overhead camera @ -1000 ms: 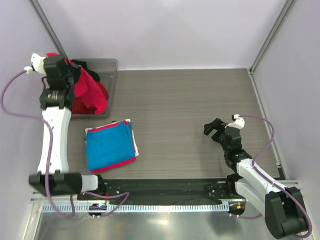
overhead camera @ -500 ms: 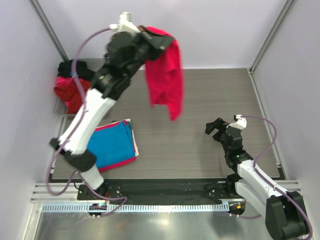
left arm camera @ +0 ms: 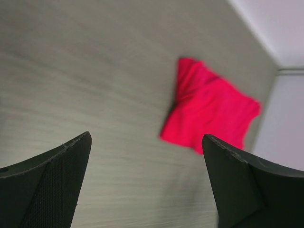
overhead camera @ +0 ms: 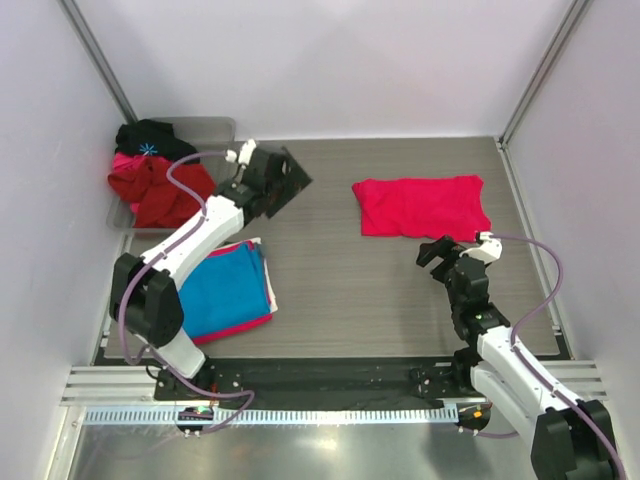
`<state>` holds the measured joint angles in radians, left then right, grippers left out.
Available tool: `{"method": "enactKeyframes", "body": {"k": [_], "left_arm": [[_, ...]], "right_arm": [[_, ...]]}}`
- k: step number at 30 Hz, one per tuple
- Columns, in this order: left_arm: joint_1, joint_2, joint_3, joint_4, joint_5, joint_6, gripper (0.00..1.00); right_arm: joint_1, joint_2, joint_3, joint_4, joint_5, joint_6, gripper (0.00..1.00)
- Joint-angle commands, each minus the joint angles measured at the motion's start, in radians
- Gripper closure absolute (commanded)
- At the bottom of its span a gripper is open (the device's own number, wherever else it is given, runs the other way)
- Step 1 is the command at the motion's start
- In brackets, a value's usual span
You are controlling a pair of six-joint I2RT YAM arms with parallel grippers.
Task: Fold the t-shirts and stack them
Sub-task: Move the tshirt to the center of the board, then flatten the tshirt out
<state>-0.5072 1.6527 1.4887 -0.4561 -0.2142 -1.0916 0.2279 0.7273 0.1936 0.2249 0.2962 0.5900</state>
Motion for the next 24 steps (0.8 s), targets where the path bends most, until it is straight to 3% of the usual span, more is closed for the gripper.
{"method": "enactKeyframes", "body": {"k": [1,7,13,18,21,24], "left_arm": [[-0.013,-0.126,-0.157,0.149,-0.004,0.047,0.00],[-0.066,-0.217,-0.257,0.120,0.000,0.225,0.01],[-0.132,-0.289,-0.459,0.253,0.013,0.283,0.02],[-0.244,-0.268,-0.579,0.485,-0.007,0.398,0.04],[-0.284,-0.232,-0.579,0.528,-0.014,0.488,0.01],[-0.284,-0.231,-0.593,0.560,0.010,0.481,0.01]], "right_arm": [[0.002,0.007,0.032,-0.010,0.063,0.014,0.04],[-0.001,0.063,0.078,-0.076,0.187,0.060,0.18],[-0.110,0.247,0.279,-0.219,0.135,0.135,0.29],[-0.264,0.400,0.420,-0.280,0.107,0.221,0.30],[-0.337,0.521,0.483,-0.300,0.071,0.252,0.30],[-0.418,0.641,0.530,-0.302,0.040,0.264,0.31]]}}
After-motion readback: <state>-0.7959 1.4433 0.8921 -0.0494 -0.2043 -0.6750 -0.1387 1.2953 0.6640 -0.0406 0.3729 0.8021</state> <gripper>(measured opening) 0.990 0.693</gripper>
